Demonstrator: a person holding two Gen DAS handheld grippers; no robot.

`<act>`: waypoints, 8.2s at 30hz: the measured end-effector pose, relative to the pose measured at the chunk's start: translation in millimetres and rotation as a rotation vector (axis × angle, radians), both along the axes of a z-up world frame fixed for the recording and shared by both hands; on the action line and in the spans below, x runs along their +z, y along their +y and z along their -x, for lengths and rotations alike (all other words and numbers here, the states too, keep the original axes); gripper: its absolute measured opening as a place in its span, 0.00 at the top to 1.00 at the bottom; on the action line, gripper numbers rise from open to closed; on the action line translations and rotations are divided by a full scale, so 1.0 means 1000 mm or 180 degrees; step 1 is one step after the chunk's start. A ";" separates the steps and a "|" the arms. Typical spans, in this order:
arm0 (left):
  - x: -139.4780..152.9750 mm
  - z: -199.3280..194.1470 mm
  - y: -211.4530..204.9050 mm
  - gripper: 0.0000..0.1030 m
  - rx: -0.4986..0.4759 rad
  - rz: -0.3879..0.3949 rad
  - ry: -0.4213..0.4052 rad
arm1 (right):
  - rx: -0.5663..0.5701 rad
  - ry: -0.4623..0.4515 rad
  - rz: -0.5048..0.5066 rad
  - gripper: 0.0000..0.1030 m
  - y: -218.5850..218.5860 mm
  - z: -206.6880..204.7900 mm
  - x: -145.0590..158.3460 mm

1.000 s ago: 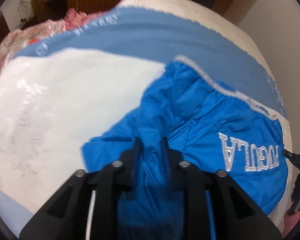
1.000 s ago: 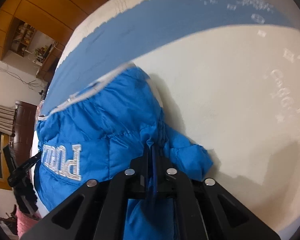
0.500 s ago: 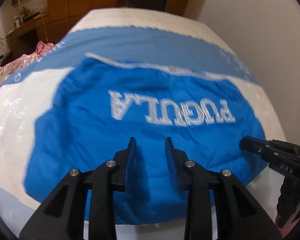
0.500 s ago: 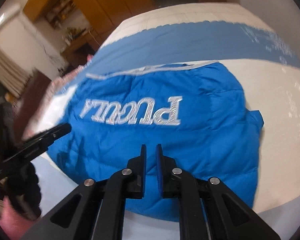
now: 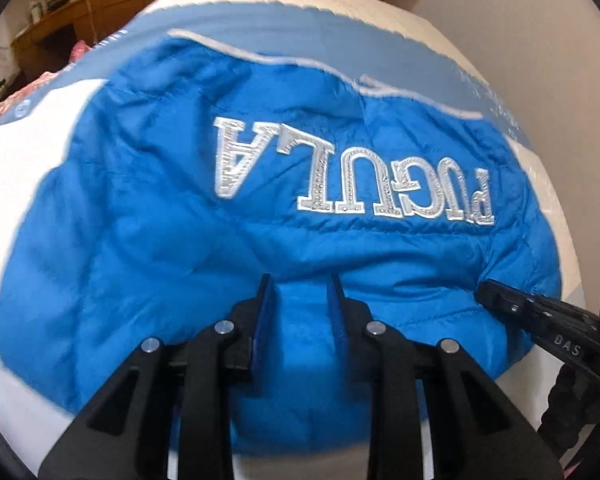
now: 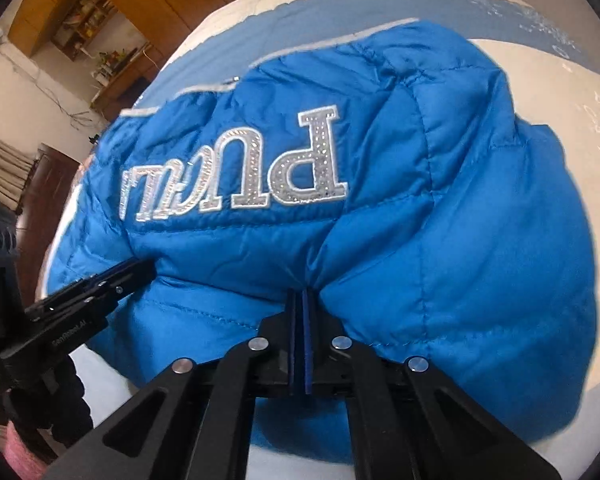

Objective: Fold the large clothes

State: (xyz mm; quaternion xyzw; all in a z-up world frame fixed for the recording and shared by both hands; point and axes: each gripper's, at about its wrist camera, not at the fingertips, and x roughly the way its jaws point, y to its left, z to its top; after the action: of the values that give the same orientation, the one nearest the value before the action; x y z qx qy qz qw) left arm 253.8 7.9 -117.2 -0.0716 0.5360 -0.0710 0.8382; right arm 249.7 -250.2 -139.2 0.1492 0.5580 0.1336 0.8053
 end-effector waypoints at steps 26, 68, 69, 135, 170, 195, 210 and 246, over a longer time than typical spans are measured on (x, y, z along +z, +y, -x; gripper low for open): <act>0.054 0.014 0.120 0.21 0.0469 -0.0080 -0.0244 | -0.0166 -0.0478 -0.0161 0.37 -0.087 0.020 0.067; 0.111 0.081 0.152 0.88 0.0270 0.1097 -0.0300 | 0.0136 -0.0257 -0.1169 0.82 -0.140 0.066 0.116; 0.114 0.094 0.151 0.88 0.0258 0.1094 -0.0297 | 0.0149 -0.0245 -0.1175 0.82 -0.142 0.080 0.120; -0.009 0.154 0.005 0.65 -0.0039 -0.0021 -0.0151 | -0.0190 -0.0331 0.0550 0.75 -0.085 0.160 0.012; 0.000 0.235 0.002 0.58 0.0065 -0.0211 0.0060 | 0.0283 -0.0203 0.0598 0.74 -0.080 0.211 0.015; 0.033 0.283 0.071 0.37 0.0721 -0.0448 0.0096 | 0.0154 0.0040 0.0588 0.73 -0.104 0.227 0.021; 0.014 0.297 0.110 0.30 0.1106 0.0268 0.0298 | 0.0059 0.0099 0.0455 0.74 -0.107 0.222 -0.005; -0.017 0.265 0.161 0.70 0.1456 0.1532 0.0015 | -0.0015 0.0285 0.0343 0.74 -0.117 0.217 0.010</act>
State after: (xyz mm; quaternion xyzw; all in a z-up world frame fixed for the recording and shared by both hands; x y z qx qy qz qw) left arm -11.6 168.5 -134.1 -0.3863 0.4758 -0.0054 0.7901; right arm 33.1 -366.9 -129.1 0.1127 0.5996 0.0946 0.7867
